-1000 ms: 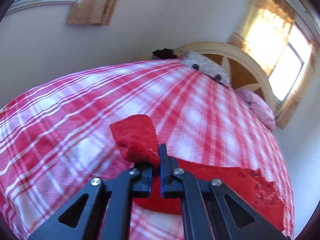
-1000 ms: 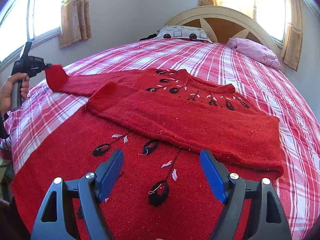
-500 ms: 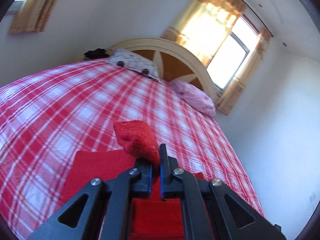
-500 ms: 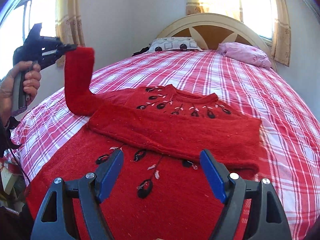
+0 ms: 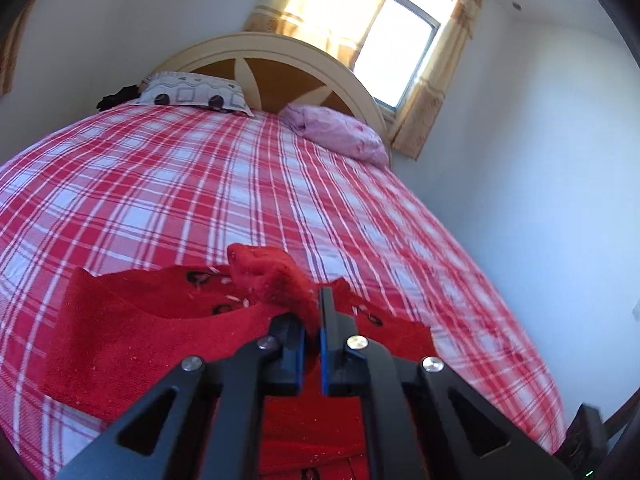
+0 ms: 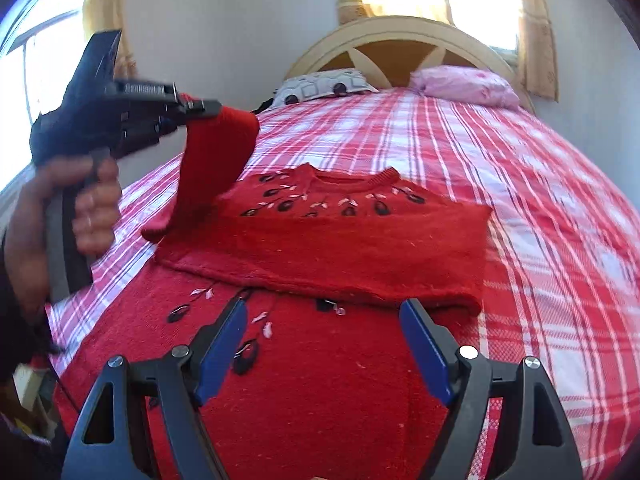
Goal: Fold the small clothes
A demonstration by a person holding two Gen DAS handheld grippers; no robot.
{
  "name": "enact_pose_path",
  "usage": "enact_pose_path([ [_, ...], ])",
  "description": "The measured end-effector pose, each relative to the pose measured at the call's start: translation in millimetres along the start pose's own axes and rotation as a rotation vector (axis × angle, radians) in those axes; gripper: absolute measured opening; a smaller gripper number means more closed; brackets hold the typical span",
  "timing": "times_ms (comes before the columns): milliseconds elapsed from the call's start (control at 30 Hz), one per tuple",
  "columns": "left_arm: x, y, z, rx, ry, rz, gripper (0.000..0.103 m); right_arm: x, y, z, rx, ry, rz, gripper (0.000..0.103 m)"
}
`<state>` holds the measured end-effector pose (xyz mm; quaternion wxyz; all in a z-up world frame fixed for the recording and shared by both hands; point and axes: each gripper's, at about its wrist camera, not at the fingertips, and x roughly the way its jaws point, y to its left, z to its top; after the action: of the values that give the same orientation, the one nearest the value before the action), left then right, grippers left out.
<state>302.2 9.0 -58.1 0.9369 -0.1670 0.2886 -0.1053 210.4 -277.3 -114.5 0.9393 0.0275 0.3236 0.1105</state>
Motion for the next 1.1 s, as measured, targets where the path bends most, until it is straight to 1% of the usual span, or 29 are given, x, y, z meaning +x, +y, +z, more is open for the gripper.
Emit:
enact_pose_path([
  [100, 19.2, -18.2, -17.5, 0.078, 0.046, 0.024, 0.005, 4.0, -8.6, -2.4, 0.022, 0.000, -0.020, 0.079],
  [200, 41.7, -32.4, -33.9, 0.159, 0.134, 0.024, 0.006, 5.1, -16.7, -3.6, 0.042, -0.005, -0.036, 0.079],
  [267, 44.6, -41.0, -41.8, 0.217, 0.166, 0.036, 0.012, 5.7, -25.2, -4.6, 0.070, -0.006, -0.039, 0.079],
  [300, 41.1, -44.3, -44.5, 0.244, 0.169, 0.034, 0.017, 5.8, -28.1, -5.1, 0.079, -0.005, -0.040, 0.079],
  [367, 23.9, -47.7, -46.1, 0.304, 0.139, 0.037, 0.041, 5.9, -32.3, -6.2, 0.089, -0.005, -0.042, 0.079],
  [400, 12.8, -47.0, -46.2, 0.338, 0.112, 0.057, 0.066, 5.9, -33.8, -6.7, 0.091, -0.006, -0.040, 0.079],
  [433, -5.5, -44.2, -47.2, 0.371, 0.063, 0.079, 0.080, 5.6, -34.3, -7.2, 0.090, -0.006, -0.039, 0.079],
  [500, -32.6, -35.6, -52.5, 0.424, 0.008, 0.089, 0.084, 4.3, -34.1, -7.7, 0.085, -0.006, -0.037, 0.079],
  [533, -38.4, -29.7, -54.6, 0.451, 0.006, 0.103, 0.084, 3.6, -34.2, -7.2, 0.082, -0.006, -0.037, 0.079],
  [567, -45.8, -19.9, -57.8, 0.480, 0.008, 0.134, 0.085, 3.0, -33.8, -6.5, 0.080, -0.005, -0.037, 0.079],
  [633, -53.1, 2.6, -64.7, 0.522, 0.024, 0.226, 0.087, 0.6, -34.5, -2.9, 0.090, -0.002, -0.027, 0.079],
  [667, -54.1, 17.8, -68.9, 0.540, 0.044, 0.292, 0.087, 0.1, -35.0, 0.0, 0.102, 0.000, -0.011, 0.079],
  [700, -52.3, 31.2, -71.0, 0.544, 0.064, 0.339, 0.088, -0.2, -34.7, 2.5, 0.113, 0.002, 0.007, 0.079],
  [733, -50.1, 45.8, -72.2, 0.532, 0.085, 0.382, 0.088, 0.5, -34.7, 6.1, 0.127, 0.006, 0.030, 0.079],
  [767, -46.5, 63.7, -71.4, 0.488, 0.109, 0.420, 0.088, 3.2, -33.9, 12.1, 0.146, 0.015, 0.060, 0.079],
  [833, -38.1, 93.6, -68.3, 0.378, 0.178, 0.443, 0.088, 12.8, -30.6, 25.9, 0.182, 0.042, 0.119, 0.079],
  [900, -26.1, 108.2, -69.3, 0.336, 0.237, 0.462, 0.088, 23.2, -24.8, 36.1, 0.192, 0.071, 0.155, 0.079],
  [933, -22.7, 110.9, -71.2, 0.331, 0.248, 0.472, 0.089, 30.0, -22.0, 41.6, 0.196, 0.086, 0.165, 0.079],
  [967, -20.4, 111.9, -73.8, 0.327, 0.250, 0.466, 0.089, 39.7, -20.0, 48.2, 0.206, 0.108, 0.169, 0.079],
  [1067, -18.0, 109.3, -74.2, 0.324, 0.239, 0.474, 0.094, 64.6, -19.4, 55.4, 0.247, 0.165, 0.175, 0.079],
  [1100, -16.8, 110.9, -73.1, 0.314, 0.239, 0.476, 0.097, 69.8, -20.2, 56.4, 0.262, 0.177, 0.176, 0.079],
])
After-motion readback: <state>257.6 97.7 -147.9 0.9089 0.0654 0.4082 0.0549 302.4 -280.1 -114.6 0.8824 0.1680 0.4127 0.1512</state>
